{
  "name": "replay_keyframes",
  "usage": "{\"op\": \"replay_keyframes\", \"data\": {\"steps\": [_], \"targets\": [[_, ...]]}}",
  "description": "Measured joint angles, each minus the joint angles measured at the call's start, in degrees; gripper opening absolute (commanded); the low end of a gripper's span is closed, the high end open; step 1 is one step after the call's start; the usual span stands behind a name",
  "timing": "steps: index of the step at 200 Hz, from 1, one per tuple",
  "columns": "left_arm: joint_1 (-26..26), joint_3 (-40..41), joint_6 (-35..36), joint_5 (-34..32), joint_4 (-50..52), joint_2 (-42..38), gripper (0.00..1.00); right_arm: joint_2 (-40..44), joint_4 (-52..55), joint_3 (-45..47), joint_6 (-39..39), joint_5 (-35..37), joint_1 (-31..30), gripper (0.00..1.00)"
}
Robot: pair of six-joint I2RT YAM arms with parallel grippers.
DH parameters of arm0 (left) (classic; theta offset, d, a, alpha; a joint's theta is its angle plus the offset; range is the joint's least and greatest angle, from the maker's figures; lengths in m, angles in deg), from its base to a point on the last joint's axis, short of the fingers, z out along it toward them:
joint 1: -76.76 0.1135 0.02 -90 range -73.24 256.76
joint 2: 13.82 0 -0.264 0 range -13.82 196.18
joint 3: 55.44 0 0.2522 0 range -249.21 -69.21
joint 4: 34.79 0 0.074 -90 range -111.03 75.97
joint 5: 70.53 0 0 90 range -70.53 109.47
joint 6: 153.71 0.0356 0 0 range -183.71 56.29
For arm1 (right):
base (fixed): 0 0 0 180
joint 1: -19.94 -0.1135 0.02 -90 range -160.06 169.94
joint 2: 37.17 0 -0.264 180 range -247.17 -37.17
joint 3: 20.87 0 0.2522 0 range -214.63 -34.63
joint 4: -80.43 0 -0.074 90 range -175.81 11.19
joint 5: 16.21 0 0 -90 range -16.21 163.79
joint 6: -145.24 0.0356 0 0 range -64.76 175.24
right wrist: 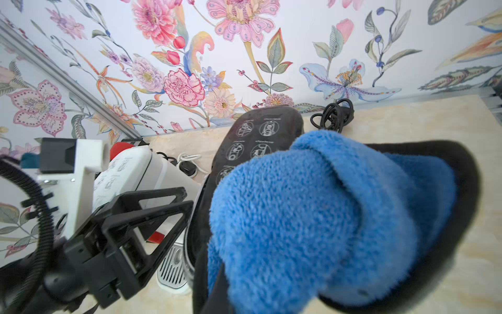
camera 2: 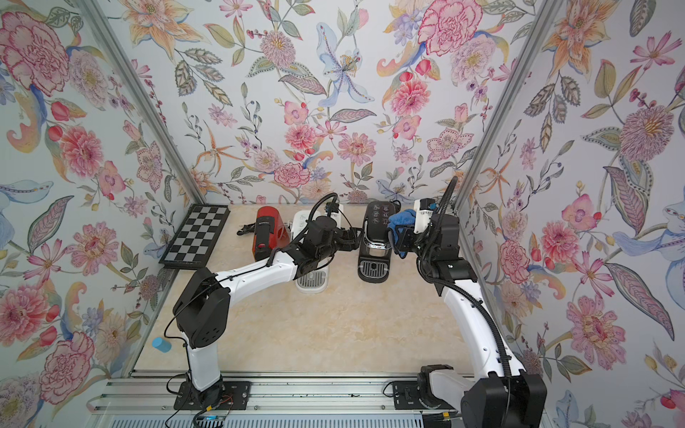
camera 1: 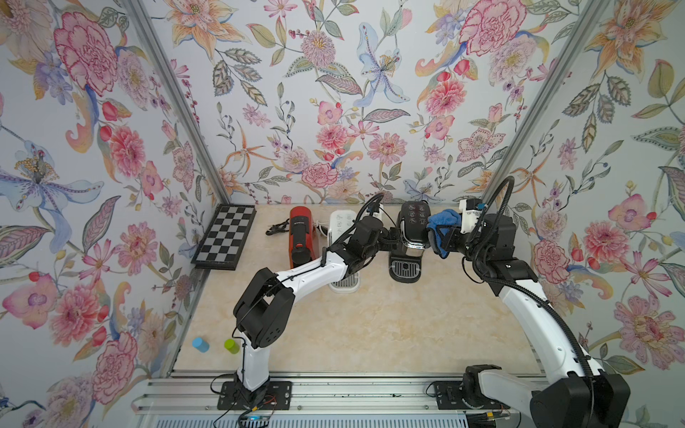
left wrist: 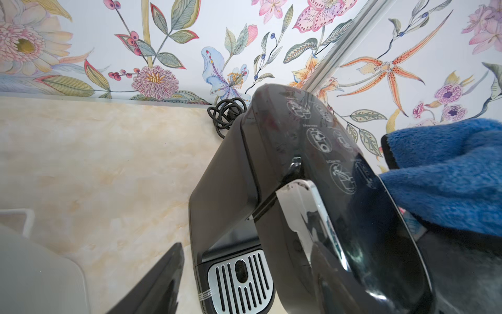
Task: Wipe the surface of a coffee machine
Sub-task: Adjust the coffee machine at the center of the board, then wipe the dirt from the surface of the coffee machine.
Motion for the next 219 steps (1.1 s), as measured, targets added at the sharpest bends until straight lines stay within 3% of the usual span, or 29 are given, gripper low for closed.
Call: {"op": "replay_keyframes", "data": {"steps": [52, 109, 219], "targets": [[-0.3, 1.1, 0.0, 3.8, -3.8, -0.7, 0.74, -0.8, 3.5, -4.3, -1.9, 1.6, -3.9, 0.01], [-1.7, 4.6, -0.5, 4.7, -6.4, -1.9, 0.74, -10.3, 3.9, -5.9, -2.3, 3.4, -5.9, 0.02], [-1.9, 7.3, -0.9, 1.8, -7.3, -4.6, 0.74, -31.9, -3.3, -23.5, -2.5, 4.7, -3.3, 0.01]]}}
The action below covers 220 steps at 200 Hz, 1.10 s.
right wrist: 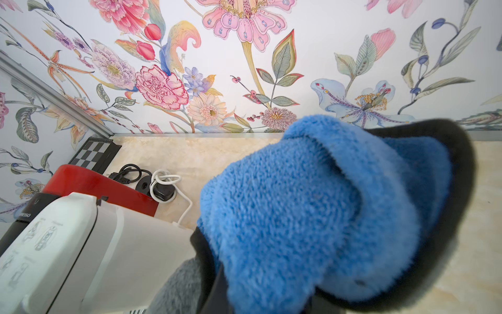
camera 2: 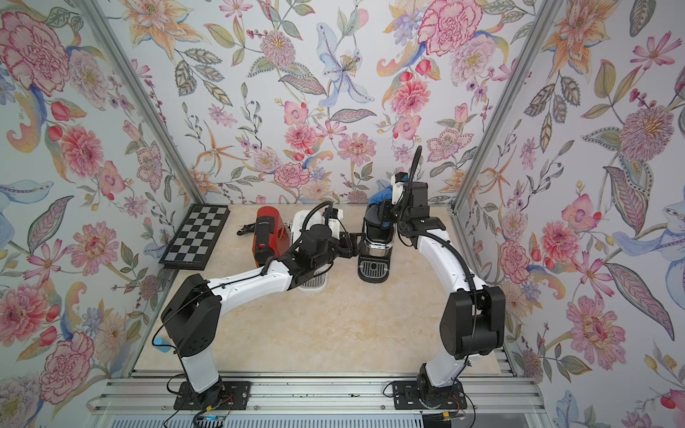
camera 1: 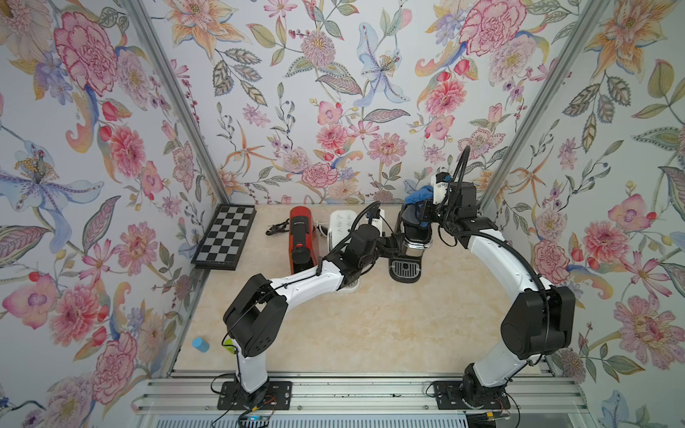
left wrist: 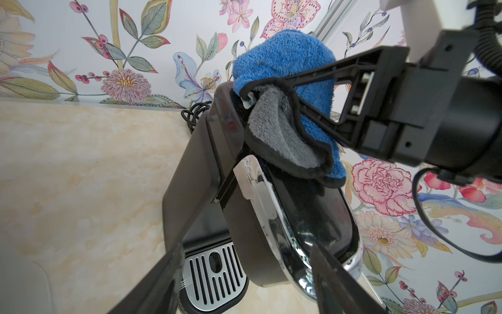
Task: Wipe the surface of a coffee machine
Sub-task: Wipe the dirt from the surface of the coffee machine.
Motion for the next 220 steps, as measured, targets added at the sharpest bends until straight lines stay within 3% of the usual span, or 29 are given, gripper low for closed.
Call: {"op": "replay_keyframes", "data": {"steps": [62, 114, 220], "targets": [[0.0, -0.3, 0.5, 0.0, 1.8, -0.6, 0.74, -7.7, -2.8, -6.8, 0.7, 0.4, 0.8, 0.01], [0.0, -0.5, 0.6, 0.1, 2.2, -0.6, 0.74, -8.6, -3.9, -7.1, 1.5, -1.5, 1.5, 0.01], [0.0, -0.4, 0.0, 1.4, 0.2, -0.6, 0.74, 10.2, -5.2, 13.0, 0.6, -1.7, -3.0, 0.02]]}}
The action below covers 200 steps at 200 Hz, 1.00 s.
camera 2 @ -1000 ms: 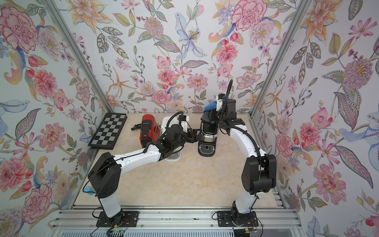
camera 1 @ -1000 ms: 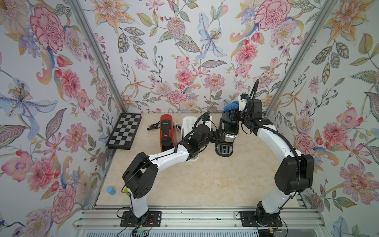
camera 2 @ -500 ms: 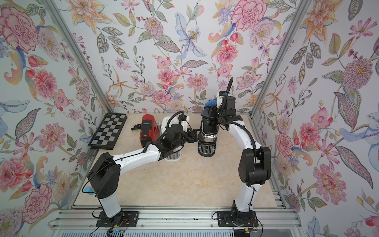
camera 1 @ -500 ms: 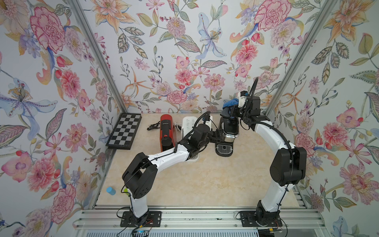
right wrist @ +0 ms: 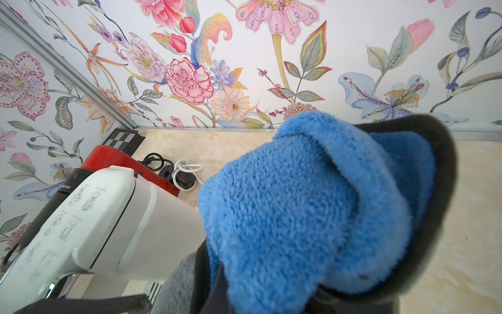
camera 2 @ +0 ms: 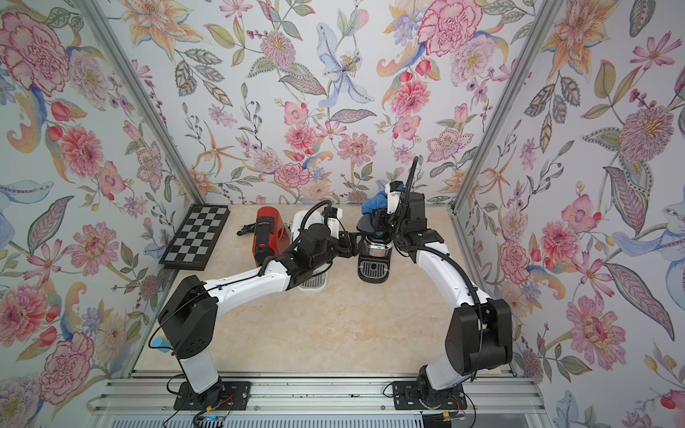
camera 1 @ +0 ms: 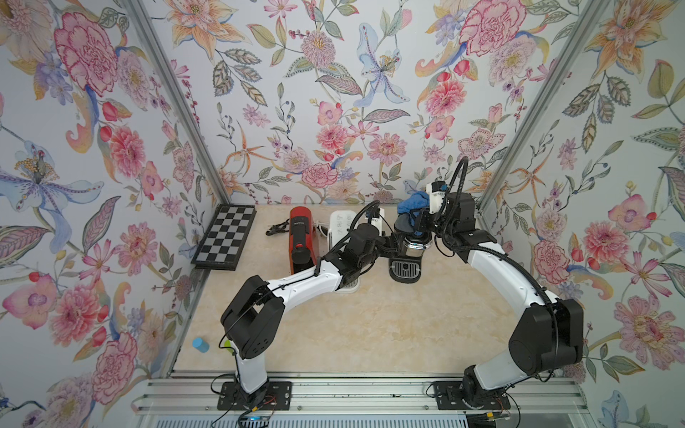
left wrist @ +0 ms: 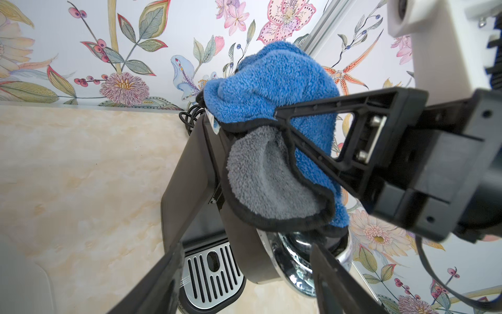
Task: Wipe the surface of a coffee machine
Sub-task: Wipe the dirt from the surface of the coffee machine.
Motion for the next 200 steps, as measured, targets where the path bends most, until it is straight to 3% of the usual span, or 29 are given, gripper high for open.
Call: {"op": "replay_keyframes", "data": {"steps": [45, 134, 200], "targets": [[0.0, 1.2, -0.7, 0.8, -0.5, 0.0, 0.74, 3.2, 0.9, 2.5, -0.2, 1.4, -0.7, 0.02], [0.0, 3.6, -1.3, 3.7, -1.4, 0.0, 0.74, -9.9, 1.7, -11.0, 0.5, 2.0, 3.1, 0.02], [-0.3, 8.0, -2.4, 4.6, -4.8, -1.3, 0.74, -11.6, -2.1, -10.1, 8.6, -2.7, 10.7, 0.02]]}}
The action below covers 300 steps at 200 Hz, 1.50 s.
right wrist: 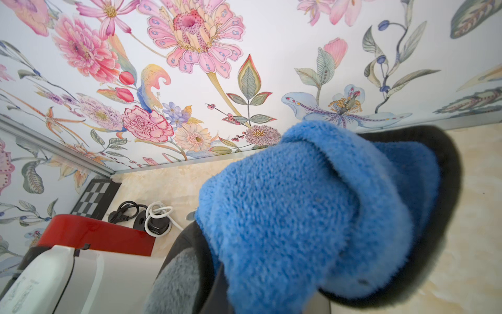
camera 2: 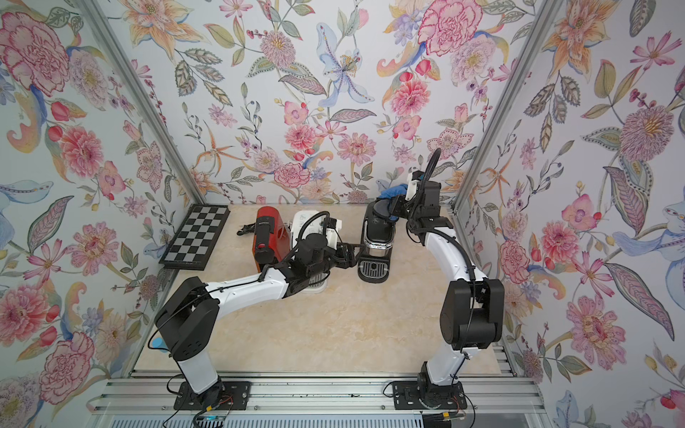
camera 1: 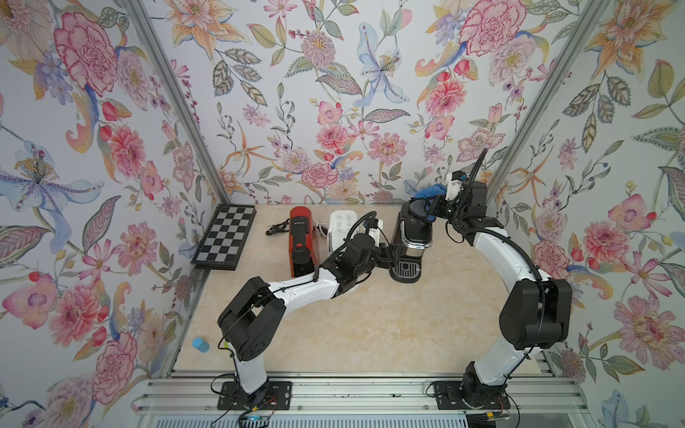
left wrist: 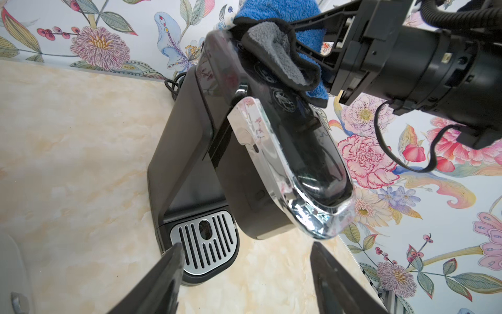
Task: Wipe the surface of a coffee machine
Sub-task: Wipe the dirt from the surface of the coffee machine.
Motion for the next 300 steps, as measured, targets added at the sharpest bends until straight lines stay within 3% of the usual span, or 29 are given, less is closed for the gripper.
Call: {"op": "replay_keyframes", "data": {"steps": [47, 135, 207, 300], "targets": [[-0.1, -0.2, -0.2, 0.3, -0.6, 0.3, 0.74, -1.9, -3.1, 4.4, 6.4, -4.0, 5.1, 0.01], [-1.2, -3.6, -0.2, 1.2, -0.6, 3.1, 0.73, -4.7, -14.7, 24.7, 10.4, -6.5, 4.4, 0.01], [-1.7, -4.1, -0.2, 2.1, -0.5, 4.1, 0.73, -10.5, -18.4, 25.7, 9.3, -6.0, 4.1, 0.01], [-1.9, -4.1, -0.2, 2.0, -0.3, 4.5, 0.73, 9.9, -10.8, 19.8, 5.7, -6.1, 2.1, 0.03]]}}
